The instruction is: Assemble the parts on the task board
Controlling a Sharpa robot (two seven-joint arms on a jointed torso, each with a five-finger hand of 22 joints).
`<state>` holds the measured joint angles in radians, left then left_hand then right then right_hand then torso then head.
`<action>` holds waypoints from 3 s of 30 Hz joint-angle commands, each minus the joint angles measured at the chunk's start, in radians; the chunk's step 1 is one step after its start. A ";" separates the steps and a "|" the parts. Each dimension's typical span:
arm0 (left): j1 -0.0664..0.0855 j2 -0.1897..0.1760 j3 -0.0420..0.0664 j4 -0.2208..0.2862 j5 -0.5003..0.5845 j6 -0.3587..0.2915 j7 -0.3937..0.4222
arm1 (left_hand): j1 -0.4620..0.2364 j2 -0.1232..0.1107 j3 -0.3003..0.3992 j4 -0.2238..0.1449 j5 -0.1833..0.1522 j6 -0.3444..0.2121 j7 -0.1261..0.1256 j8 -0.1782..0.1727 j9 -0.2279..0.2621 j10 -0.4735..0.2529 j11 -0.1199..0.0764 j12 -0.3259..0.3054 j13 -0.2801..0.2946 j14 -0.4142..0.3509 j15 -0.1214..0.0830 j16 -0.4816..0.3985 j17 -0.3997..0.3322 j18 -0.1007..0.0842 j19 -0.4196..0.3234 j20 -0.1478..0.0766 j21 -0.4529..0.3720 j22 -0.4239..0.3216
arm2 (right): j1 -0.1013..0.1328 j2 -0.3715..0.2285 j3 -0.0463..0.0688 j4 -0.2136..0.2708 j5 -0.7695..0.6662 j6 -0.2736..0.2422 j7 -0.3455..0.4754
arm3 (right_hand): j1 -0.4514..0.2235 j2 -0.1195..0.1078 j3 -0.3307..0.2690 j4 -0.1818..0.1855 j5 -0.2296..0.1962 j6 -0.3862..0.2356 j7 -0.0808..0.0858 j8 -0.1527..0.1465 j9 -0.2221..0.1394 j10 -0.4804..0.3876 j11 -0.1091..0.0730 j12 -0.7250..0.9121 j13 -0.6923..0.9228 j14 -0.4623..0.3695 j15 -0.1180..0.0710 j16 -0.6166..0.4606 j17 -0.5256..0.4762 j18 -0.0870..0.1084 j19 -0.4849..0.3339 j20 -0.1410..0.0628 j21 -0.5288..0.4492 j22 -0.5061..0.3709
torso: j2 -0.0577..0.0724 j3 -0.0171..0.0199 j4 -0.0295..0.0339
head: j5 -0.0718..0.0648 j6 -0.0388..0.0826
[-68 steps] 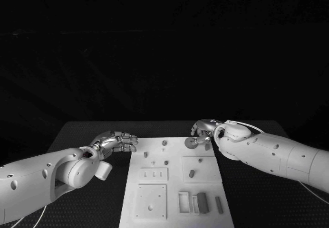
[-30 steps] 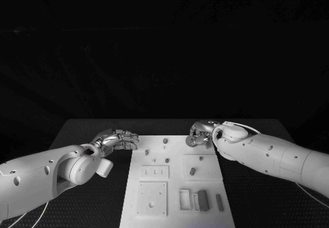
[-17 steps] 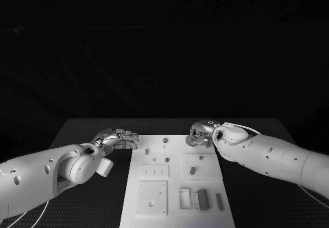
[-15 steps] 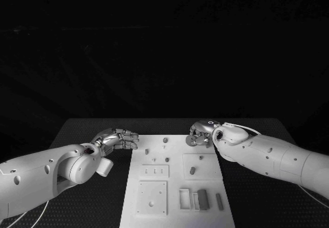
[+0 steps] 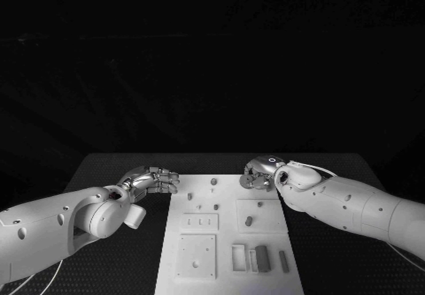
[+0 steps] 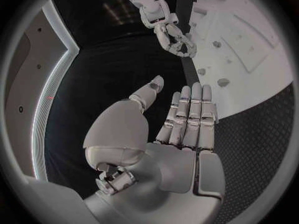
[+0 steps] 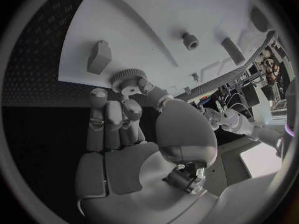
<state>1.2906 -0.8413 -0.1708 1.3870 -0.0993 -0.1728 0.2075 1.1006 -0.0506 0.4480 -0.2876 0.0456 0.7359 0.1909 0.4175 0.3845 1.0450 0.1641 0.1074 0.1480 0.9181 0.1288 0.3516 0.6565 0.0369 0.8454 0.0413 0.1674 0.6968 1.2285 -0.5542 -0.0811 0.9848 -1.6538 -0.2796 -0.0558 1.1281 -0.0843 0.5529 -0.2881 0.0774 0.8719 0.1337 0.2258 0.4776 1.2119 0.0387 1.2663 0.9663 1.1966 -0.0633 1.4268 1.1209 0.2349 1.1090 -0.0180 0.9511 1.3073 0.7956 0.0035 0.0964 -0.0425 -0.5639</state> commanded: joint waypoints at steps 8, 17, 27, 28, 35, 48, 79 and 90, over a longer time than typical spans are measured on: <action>0.001 0.001 0.001 0.001 -0.005 0.014 0.007 | -0.014 0.001 -0.006 0.001 0.004 -0.007 0.022 -0.005 -0.001 0.004 0.003 -0.004 0.002 0.001 0.002 -0.005 0.002 -0.012 0.001 -0.009 -0.005 -0.001 | -0.022 -0.006 -0.013 0.013 -0.029 0.006 -0.020 | -0.031 0.032 0.013 0.003 0.003 0.078 -0.009 0.043 0.035 0.006 -0.026 0.006 -0.001 0.010 -0.028 0.007 0.004 0.027 0.004 0.002 0.008 0.017 | 0.000 -0.0001 0.0000 | 0.000 0.000; 0.001 -0.002 0.001 0.003 -0.005 0.013 0.007 | -0.014 0.001 -0.006 0.001 0.004 -0.007 0.022 -0.005 -0.001 0.004 0.003 -0.004 0.002 0.001 0.003 -0.006 0.002 -0.012 0.001 -0.009 -0.005 -0.001 | -0.021 -0.016 -0.013 0.057 -0.081 -0.068 -0.070 | -0.035 0.026 0.020 0.002 0.003 0.090 -0.016 0.051 0.044 0.011 -0.033 0.004 -0.004 0.018 -0.035 0.009 0.007 0.027 0.009 -0.002 0.009 0.017 | 0.000 -0.0011 0.0005 | 0.000 0.002; 0.001 -0.007 0.001 0.009 -0.005 0.009 0.008 | -0.014 0.001 -0.006 0.001 0.004 -0.007 0.022 -0.005 -0.001 0.004 0.003 -0.005 0.002 0.001 0.002 -0.006 0.003 -0.012 0.001 -0.009 -0.006 -0.001 | -0.007 -0.046 0.010 0.150 -0.119 -0.139 -0.117 | -0.031 0.016 0.026 0.001 0.003 0.096 -0.020 0.055 0.050 0.019 -0.037 0.004 -0.004 0.027 -0.039 0.009 0.009 0.027 0.015 -0.006 0.011 0.016 | 0.000 -0.0014 -0.0010 | 0.002 0.004; 0.001 -0.008 0.001 0.009 -0.005 0.009 0.008 | -0.014 0.001 -0.006 0.001 0.004 -0.007 0.022 -0.005 -0.001 0.004 0.003 -0.005 0.002 0.001 0.002 -0.006 0.003 -0.012 0.001 -0.009 -0.006 -0.001 | -0.005 -0.049 0.013 0.163 -0.121 -0.144 -0.121 | -0.031 0.015 0.027 0.001 0.003 0.096 -0.020 0.055 0.051 0.020 -0.037 0.004 -0.004 0.028 -0.039 0.009 0.009 0.027 0.016 -0.006 0.011 0.016 | 0.000 -0.0014 -0.0010 | 0.002 0.005; 0.001 -0.011 0.001 0.014 -0.005 0.007 0.008 | -0.015 0.001 -0.006 0.001 0.004 -0.007 0.022 -0.005 -0.001 0.005 0.003 -0.006 0.002 0.001 0.002 -0.007 0.003 -0.013 0.001 -0.009 -0.006 -0.001 | 0.002 -0.056 0.018 0.242 -0.139 -0.156 -0.133 | -0.029 0.009 0.028 0.001 0.003 0.098 -0.021 0.056 0.053 0.024 -0.038 0.002 -0.007 0.032 -0.040 0.009 0.009 0.027 0.019 -0.008 0.012 0.016 | 0.000 -0.0010 -0.0012 | 0.001 0.008; 0.001 -0.015 0.001 0.018 -0.005 0.002 0.008 | -0.014 0.000 -0.007 0.000 0.004 -0.007 0.022 -0.005 -0.001 0.005 0.003 -0.006 0.002 0.001 0.002 -0.007 0.004 -0.013 0.002 -0.009 -0.007 -0.001 | 0.003 0.014 0.010 0.278 -0.144 -0.124 -0.136 | -0.032 0.000 0.030 0.003 0.003 0.092 -0.020 0.052 0.055 0.025 -0.038 -0.002 -0.013 0.030 -0.040 0.006 0.002 0.027 0.021 -0.010 0.012 0.015 | 0.001 -0.0017 0.0002 | 0.007 0.007; 0.002 -0.002 0.001 0.014 -0.007 0.005 0.007 | -0.015 0.000 -0.007 0.001 0.004 -0.006 0.022 -0.006 -0.001 0.006 0.003 -0.008 0.003 0.002 0.002 -0.009 0.005 -0.013 0.002 -0.009 -0.008 -0.001 | -0.017 0.150 -0.019 0.130 -0.143 -0.069 -0.134 | -0.036 0.000 0.033 0.004 0.003 0.088 -0.019 0.049 0.056 0.024 -0.037 -0.006 -0.017 0.027 -0.039 0.002 -0.004 0.027 0.020 -0.010 0.009 0.013 | 0.000 -0.0003 0.0017 | 0.008 0.005; 0.002 0.003 0.001 0.011 -0.007 0.007 0.007 | -0.015 0.000 -0.007 0.001 0.004 -0.006 0.022 -0.006 -0.001 0.006 0.003 -0.009 0.003 0.002 0.002 -0.010 0.006 -0.013 0.002 -0.009 -0.008 -0.001 | -0.022 0.162 -0.020 0.108 -0.138 -0.066 -0.131 | -0.037 0.000 0.033 0.003 0.003 0.086 -0.018 0.048 0.056 0.024 -0.036 -0.007 -0.017 0.025 -0.039 0.001 -0.006 0.027 0.020 -0.010 0.008 0.013 | 0.000 -0.0001 0.0017 | 0.009 -0.001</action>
<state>1.2907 -0.8417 -0.1706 1.3973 -0.1018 -0.1738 0.2074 1.0931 -0.0512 0.4480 -0.2876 0.0456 0.7359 0.1910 0.4175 0.3847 1.0450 0.1640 0.1034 0.1498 0.9181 0.1288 0.3477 0.6612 0.0301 0.8491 0.0376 0.1635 0.6969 1.2086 -0.3926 -0.0996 1.0967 -1.7872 -0.3630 -0.1880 1.0847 -0.0900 0.5798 -0.2827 0.0733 0.9340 0.1042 0.2710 0.4791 1.2405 -0.0001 1.2624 0.9507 1.2229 -0.0994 1.4317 1.1154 0.2356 1.1260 -0.0229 0.9586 1.3077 0.7955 0.0036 0.0970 -0.0329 -0.5628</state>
